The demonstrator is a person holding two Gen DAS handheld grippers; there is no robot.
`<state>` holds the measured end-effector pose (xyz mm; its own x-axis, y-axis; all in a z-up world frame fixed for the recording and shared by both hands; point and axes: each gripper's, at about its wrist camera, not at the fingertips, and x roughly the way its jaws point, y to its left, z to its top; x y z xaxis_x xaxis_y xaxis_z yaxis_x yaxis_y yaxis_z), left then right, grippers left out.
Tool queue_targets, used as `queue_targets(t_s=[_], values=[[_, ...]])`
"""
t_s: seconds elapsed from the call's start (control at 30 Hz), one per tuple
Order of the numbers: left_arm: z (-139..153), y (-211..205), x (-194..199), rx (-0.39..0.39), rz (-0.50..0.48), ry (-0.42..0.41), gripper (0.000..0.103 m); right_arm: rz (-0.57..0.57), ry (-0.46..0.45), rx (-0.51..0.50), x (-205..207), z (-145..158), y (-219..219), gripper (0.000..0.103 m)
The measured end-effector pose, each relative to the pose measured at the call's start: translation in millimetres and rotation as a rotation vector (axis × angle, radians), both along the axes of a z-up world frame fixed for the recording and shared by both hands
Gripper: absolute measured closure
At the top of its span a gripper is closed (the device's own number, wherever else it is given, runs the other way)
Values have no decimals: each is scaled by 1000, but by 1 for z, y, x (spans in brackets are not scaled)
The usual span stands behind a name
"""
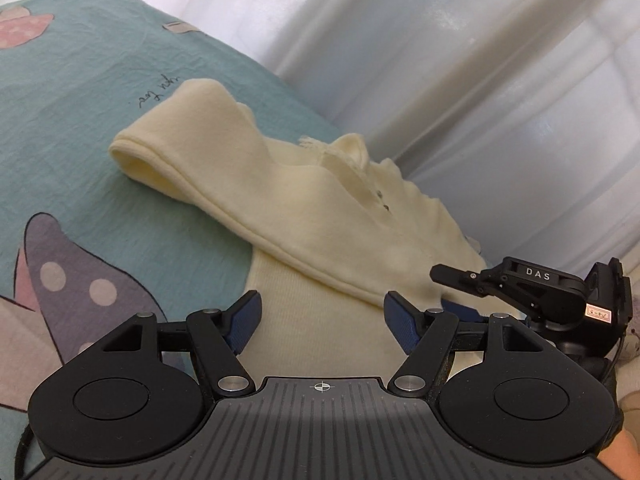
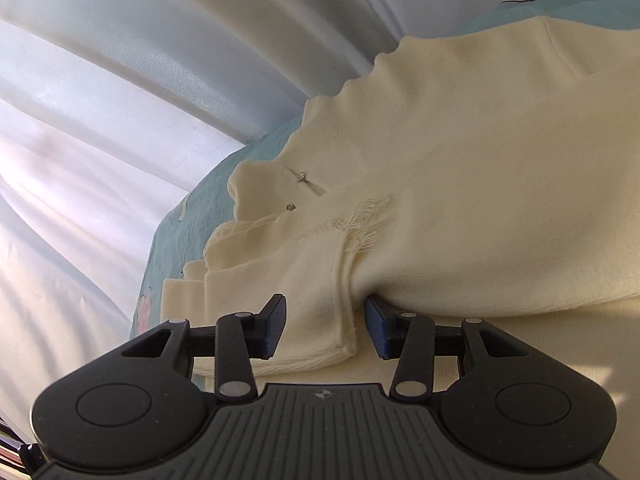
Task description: Fold small clothes
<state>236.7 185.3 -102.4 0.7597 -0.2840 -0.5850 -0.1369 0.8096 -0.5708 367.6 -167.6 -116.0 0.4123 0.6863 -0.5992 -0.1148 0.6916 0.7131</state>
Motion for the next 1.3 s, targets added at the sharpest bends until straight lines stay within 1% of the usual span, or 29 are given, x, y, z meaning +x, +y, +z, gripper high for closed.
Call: queue_targets(t_s=[0.03, 0.07, 0.1, 0.13, 0.17, 0.23, 0.27, 0.33, 0.37, 0.4, 0.43, 0.47, 0.53, 0.6, 0.63, 0.7, 0.73, 0.77, 0.8, 0.87, 0.9, 0.93, 0.97, 1.03, 1.07, 1.1, 1.2, 1.3], values=[[0, 0, 0, -4, 3, 2, 29, -2, -7, -3, 1, 0, 2, 72], [0, 0, 1, -5, 5, 3, 29, 2, -10, -12, 3, 1, 5, 81], [1, 0, 1, -3, 4, 5, 29, 6, -5, -15, 4, 1, 8, 96], [2, 0, 1, 4, 2, 6, 29, 10, -5, -23, 4, 3, 10, 99], [3, -1, 1, 15, 2, 6, 29, 23, -34, -37, 1, 8, 12, 99], [6, -1, 0, 40, 8, 0, 29, 64, -156, -93, -9, 30, 19, 99], [7, -1, 0, 54, 14, -1, 29, 74, -206, -67, -14, 41, 17, 99], [8, 1, 3, 79, 29, 10, 29, 62, -259, 47, -17, 58, 2, 99], [9, 1, 5, 83, 36, 17, 29, 38, -298, 31, -18, 66, -5, 99], [9, 3, 7, 80, 44, 17, 29, 11, -346, -41, -19, 72, -10, 99], [10, 4, 8, 75, 48, 14, 29, -19, -391, -141, -18, 77, -15, 100], [10, 4, 9, 73, 50, 12, 29, -48, -414, -231, -17, 78, -21, 100], [9, 4, 12, 82, 53, 11, 29, -102, -419, -363, -14, 74, -36, 99], [7, 3, 14, 92, 55, 19, 29, -153, -397, -452, -13, 66, -50, 99], [6, 3, 15, 93, 54, 21, 29, -168, -386, -487, -12, 62, -56, 99], [4, 3, 18, 87, 55, 31, 29, -182, -367, -521, -13, 53, -65, 99], [4, 3, 18, 84, 54, 34, 29, -187, -346, -523, -13, 47, -70, 99], [4, 3, 19, 83, 52, 36, 29, -187, -319, -498, -12, 42, -74, 99], [4, 3, 20, 84, 51, 38, 29, -185, -282, -455, -10, 36, -81, 96], [4, 2, 22, 93, 47, 42, 29, -193, -213, -353, -5, 25, -86, 85], [5, 1, 23, 102, 45, 44, 29, -200, -196, -316, -4, 22, -89, 78], [5, 0, 24, 110, 41, 47, 29, -212, -189, -285, -5, 18, -91, 78], [6, 0, 25, 117, 39, 47, 29, -208, -191, -267, -6, 17, -90, 79], [7, -2, 27, 130, 35, 46, 29, -188, -201, -276, -6, 16, -80, 99], [7, -3, 28, 136, 34, 48, 29, -173, -220, -289, -6, 18, -74, 99], [8, -4, 29, 143, 36, 49, 29, -161, -259, -321, -8, 22, -68, 99], [9, -3, 31, 158, 42, 48, 29, -180, -399, -457, -18, 42, -58, 99], [11, -2, 34, 168, 50, 47, 28, -227, -431, -520, -21, 52, -71, 99]])
